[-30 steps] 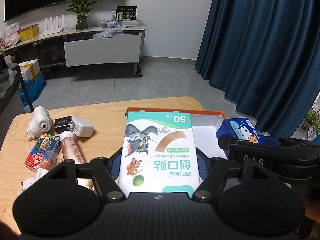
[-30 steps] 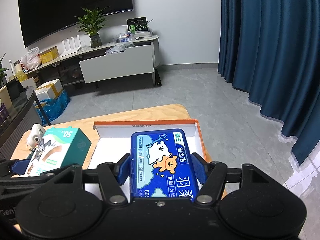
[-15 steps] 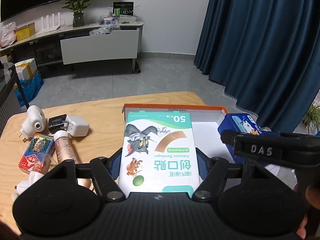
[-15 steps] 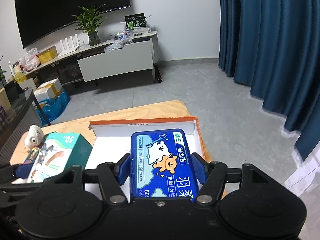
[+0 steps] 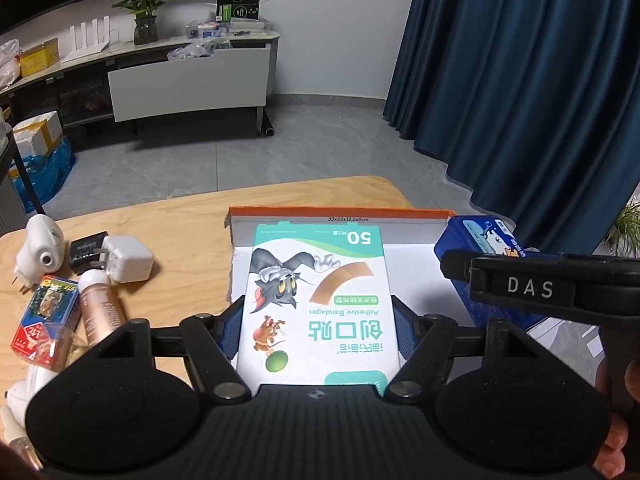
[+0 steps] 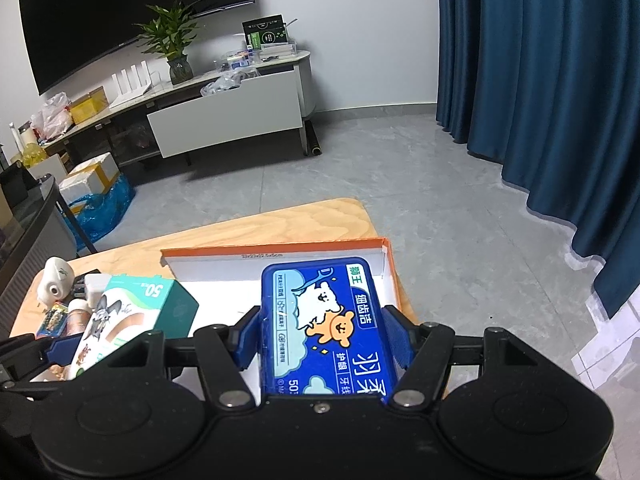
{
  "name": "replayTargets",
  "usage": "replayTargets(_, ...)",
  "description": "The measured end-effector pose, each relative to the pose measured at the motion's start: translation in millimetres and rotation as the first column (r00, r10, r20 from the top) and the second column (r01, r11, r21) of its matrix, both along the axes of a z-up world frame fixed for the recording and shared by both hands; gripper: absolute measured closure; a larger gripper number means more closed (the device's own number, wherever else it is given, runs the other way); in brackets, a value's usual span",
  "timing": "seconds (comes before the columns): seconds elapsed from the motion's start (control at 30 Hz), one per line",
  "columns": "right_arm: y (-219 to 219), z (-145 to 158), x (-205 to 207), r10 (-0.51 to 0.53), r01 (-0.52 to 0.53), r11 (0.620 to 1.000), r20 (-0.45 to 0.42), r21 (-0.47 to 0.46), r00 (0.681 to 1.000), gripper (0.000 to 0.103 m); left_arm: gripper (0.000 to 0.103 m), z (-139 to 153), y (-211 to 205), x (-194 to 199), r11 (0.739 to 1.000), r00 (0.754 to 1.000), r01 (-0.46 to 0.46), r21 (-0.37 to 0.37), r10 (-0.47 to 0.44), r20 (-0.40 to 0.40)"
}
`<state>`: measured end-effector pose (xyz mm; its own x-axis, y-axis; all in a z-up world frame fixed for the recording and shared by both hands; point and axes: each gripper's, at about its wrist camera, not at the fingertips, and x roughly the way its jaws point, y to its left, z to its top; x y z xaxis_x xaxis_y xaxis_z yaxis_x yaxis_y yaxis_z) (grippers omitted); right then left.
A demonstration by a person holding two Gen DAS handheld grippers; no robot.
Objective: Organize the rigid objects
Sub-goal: 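Carry the bandage box and blue tin over the open white box with both grippers, then lower both items into the white box and open both grippers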
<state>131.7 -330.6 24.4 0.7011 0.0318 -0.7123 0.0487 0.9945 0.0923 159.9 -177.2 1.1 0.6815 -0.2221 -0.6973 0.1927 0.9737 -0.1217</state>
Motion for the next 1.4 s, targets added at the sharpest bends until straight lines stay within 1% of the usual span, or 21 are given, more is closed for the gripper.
replayTargets(0.33, 0.9, -13.1, 30.8, -0.013, 0.012, 0.999, -0.043, -0.033, 0.999, 0.026, 0.031, -15.0, -6.3, 26.4, 1.000, 0.998, -0.003, 0.012, 0.003, -0.057)
replayTargets(0.57, -1.0, -23.1, 45.2, -0.021, 0.019, 0.999, -0.067, -0.042, 0.998, 0.026, 0.031, -20.3, -13.2, 37.9, 1.000, 0.998, 0.012, 0.018, -0.010, -0.062)
replayTargets(0.73, 0.3, -31.9, 56.9, -0.036, 0.030, 0.997, -0.081, -0.071, 0.996, 0.026, 0.031, -26.6, -19.3, 47.1, 0.999, 0.998, 0.032, -0.009, -0.033, -0.060)
replayTargets(0.83, -3.3, -35.6, 58.8, -0.041, 0.036, 0.998, -0.085, -0.060, 0.996, 0.026, 0.031, -29.6, -21.4, 50.5, 0.999, 0.997, 0.034, -0.033, -0.037, -0.065)
replayTargets(0.87, -3.4, -35.5, 58.1, -0.046, 0.041, 0.997, -0.085, -0.059, 0.995, 0.025, 0.024, -28.8, -22.0, 50.2, 0.999, 0.997, 0.034, -0.039, -0.037, -0.066)
replayTargets(0.97, -1.9, -30.7, 51.7, -0.045, 0.041, 0.997, -0.067, -0.062, 0.997, 0.022, 0.014, -23.8, -23.5, 42.8, 0.998, 0.998, 0.045, -0.036, -0.047, -0.045)
replayTargets(1.03, 1.2, -25.4, 45.2, -0.053, 0.049, 0.995, -0.048, -0.087, 0.997, 0.021, 0.008, -19.8, -22.0, 36.0, 0.999, 0.998, 0.041, -0.034, -0.042, -0.035)
replayTargets(1.1, 2.9, -18.4, 35.7, -0.071, 0.068, 0.992, -0.020, -0.106, 0.997, 0.021, 0.008, -14.2, -18.1, 29.1, 0.998, 0.999, 0.027, -0.058, -0.029, -0.036)
replayTargets(1.17, 2.4, -10.5, 23.6, -0.072, 0.073, 0.993, 0.007, -0.090, 0.997, 0.020, 0.006, -7.2, -13.2, 18.5, 0.998, 0.999, 0.011, -0.060, -0.013, -0.029)
replayTargets(1.23, 1.8, -1.4, 11.2, -0.077, 0.079, 0.994, 0.028, -0.078, 0.997, 0.020, 0.005, -0.1, -8.1, 7.4, 0.999, 1.000, -0.008, -0.048, 0.006, -0.028)
replayTargets(1.3, 4.6, 7.7, -2.4, -0.082, 0.085, 0.994, 0.048, -0.065, 0.995, 0.019, 0.004, 7.7, -0.6, -6.6, 1.000, 1.000, -0.015, -0.022, 0.014, -0.010)
replayTargets(1.37, 10.0, 15.1, -16.7, -0.059, 0.062, 0.997, 0.064, -0.046, 0.996, 0.018, 0.004, 14.8, 8.1, -20.6, 0.999, 0.999, -0.037, 0.011, 0.036, 0.005)
replayTargets(1.4, 13.7, 17.9, -23.1, -0.043, 0.046, 0.998, 0.063, -0.043, 0.997, 0.018, 0.004, 18.4, 14.7, -26.4, 0.999, 0.999, -0.049, 0.016, 0.049, 0.007)
